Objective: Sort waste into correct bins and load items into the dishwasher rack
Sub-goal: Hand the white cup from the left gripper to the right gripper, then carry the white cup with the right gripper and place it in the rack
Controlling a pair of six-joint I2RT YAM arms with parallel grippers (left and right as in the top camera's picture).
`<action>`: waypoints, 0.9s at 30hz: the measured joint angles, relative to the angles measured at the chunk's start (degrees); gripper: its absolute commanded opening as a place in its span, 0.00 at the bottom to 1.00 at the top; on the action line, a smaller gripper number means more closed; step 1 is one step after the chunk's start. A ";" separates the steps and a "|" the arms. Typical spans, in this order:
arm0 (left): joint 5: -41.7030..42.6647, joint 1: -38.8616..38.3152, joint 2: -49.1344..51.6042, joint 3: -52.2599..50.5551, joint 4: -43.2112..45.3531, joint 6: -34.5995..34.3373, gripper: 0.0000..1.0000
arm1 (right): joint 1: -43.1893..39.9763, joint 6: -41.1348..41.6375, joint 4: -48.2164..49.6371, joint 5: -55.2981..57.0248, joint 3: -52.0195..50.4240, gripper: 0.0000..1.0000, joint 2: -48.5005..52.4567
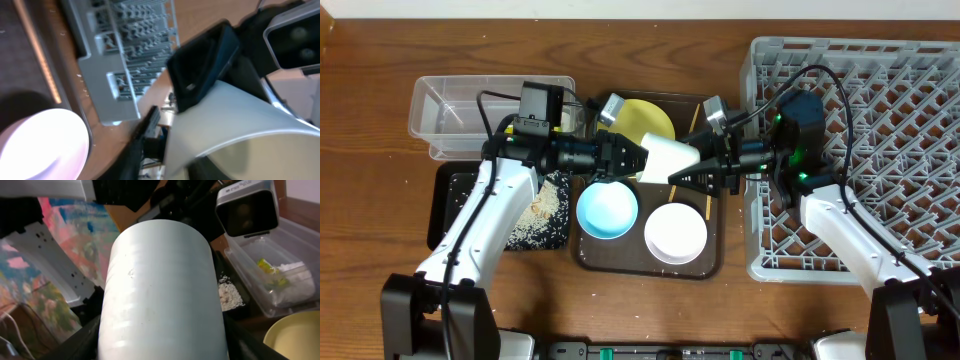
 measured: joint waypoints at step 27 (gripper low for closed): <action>-50.69 5.53 -9.88 0.31 -19.63 3.45 0.56 | -4.00 4.90 -27.50 33.68 0.81 0.01 -8.11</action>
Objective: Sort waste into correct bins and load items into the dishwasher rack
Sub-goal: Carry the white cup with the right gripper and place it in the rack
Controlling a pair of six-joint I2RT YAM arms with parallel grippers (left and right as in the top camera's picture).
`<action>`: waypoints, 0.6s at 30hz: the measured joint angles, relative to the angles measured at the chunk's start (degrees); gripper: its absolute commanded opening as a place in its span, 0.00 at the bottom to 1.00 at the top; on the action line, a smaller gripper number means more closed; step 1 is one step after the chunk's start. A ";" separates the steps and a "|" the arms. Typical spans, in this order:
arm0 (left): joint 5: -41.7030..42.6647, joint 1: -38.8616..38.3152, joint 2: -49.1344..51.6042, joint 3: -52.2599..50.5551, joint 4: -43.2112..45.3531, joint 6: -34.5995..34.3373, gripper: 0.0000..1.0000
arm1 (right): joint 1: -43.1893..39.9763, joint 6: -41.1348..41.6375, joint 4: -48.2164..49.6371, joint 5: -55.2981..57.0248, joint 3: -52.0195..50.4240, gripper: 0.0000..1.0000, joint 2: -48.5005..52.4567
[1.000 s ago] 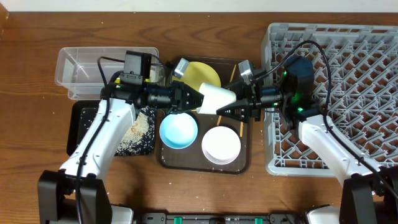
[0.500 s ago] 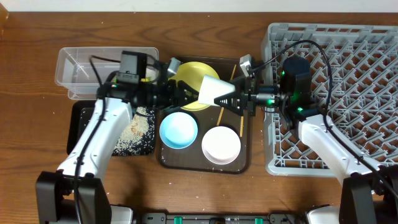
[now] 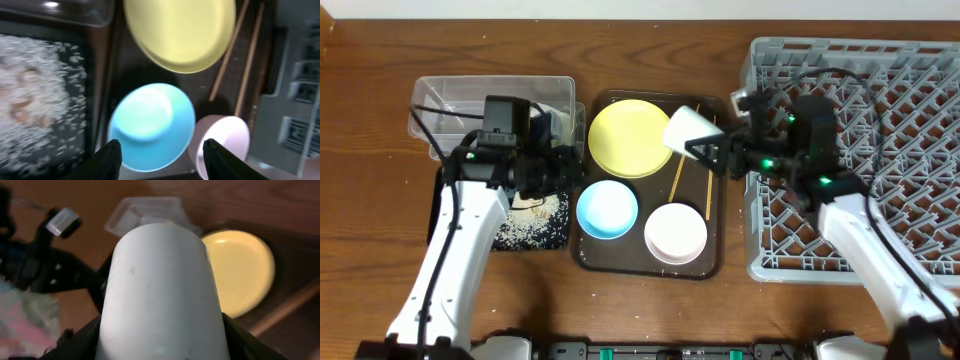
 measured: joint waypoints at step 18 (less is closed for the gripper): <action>-4.02 0.00 -0.57 0.00 -0.57 0.11 0.61 | -14.62 -4.87 -49.05 40.87 20.72 0.01 -8.20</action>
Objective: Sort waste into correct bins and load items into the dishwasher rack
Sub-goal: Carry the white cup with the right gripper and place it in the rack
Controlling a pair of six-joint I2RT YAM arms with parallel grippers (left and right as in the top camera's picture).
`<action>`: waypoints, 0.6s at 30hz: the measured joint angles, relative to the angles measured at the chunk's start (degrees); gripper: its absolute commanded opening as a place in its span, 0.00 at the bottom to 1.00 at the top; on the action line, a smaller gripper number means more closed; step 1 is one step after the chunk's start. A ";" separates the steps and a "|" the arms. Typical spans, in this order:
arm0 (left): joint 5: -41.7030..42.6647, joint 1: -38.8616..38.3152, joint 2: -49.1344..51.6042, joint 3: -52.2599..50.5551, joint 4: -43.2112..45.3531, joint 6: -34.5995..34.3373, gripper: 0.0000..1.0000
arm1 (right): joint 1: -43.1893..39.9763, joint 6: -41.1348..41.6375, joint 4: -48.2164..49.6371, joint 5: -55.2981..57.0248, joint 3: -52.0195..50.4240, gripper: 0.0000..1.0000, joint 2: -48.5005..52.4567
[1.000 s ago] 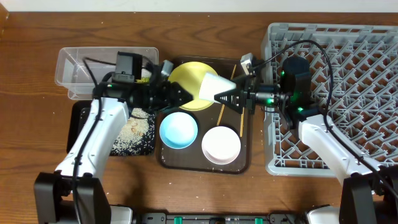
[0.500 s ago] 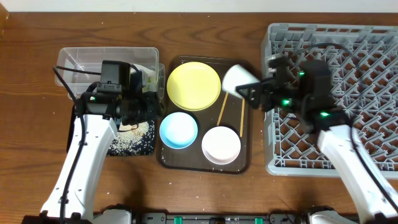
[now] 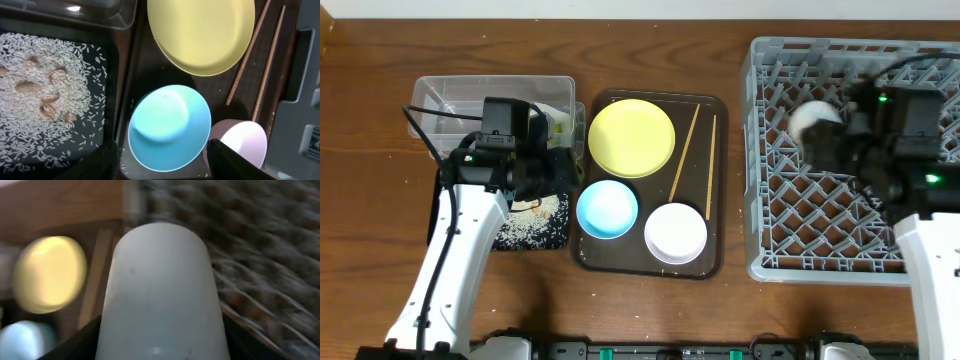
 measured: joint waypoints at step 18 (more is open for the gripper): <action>-0.04 0.00 0.00 0.00 -0.24 0.07 0.61 | -17.92 0.00 -13.22 14.69 0.09 0.01 11.32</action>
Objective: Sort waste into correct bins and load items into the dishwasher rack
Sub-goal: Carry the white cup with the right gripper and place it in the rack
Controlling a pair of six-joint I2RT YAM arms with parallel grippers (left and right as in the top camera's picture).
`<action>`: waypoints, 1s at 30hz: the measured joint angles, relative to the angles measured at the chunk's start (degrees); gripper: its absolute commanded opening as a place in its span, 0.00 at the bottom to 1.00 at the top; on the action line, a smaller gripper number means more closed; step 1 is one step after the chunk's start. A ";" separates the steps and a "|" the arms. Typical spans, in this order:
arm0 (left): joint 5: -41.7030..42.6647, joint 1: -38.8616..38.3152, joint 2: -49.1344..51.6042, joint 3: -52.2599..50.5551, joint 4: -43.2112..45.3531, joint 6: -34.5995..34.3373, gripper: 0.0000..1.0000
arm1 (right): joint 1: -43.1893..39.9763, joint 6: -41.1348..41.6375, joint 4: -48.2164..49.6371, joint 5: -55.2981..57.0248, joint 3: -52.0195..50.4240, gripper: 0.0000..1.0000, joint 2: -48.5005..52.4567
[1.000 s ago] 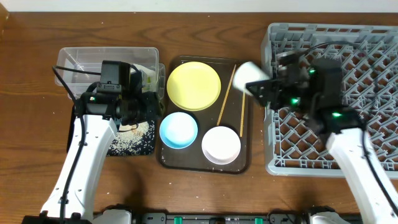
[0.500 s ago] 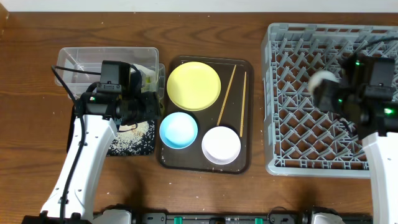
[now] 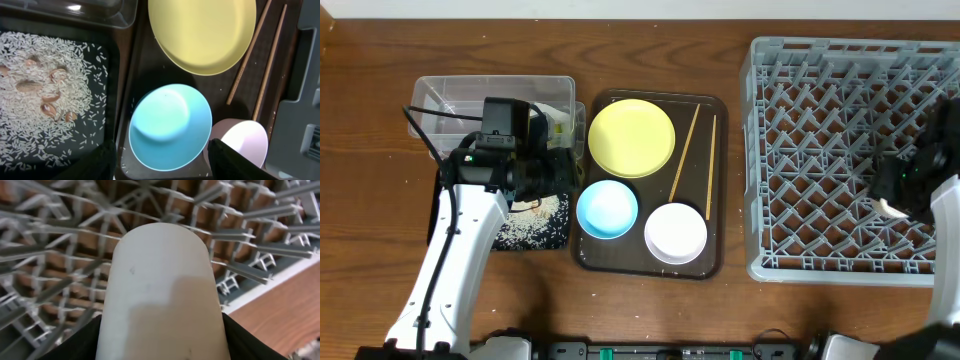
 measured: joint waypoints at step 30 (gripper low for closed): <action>0.00 0.00 0.00 0.00 -0.50 0.00 0.63 | -4.94 -0.55 1.75 -4.87 0.31 0.96 8.76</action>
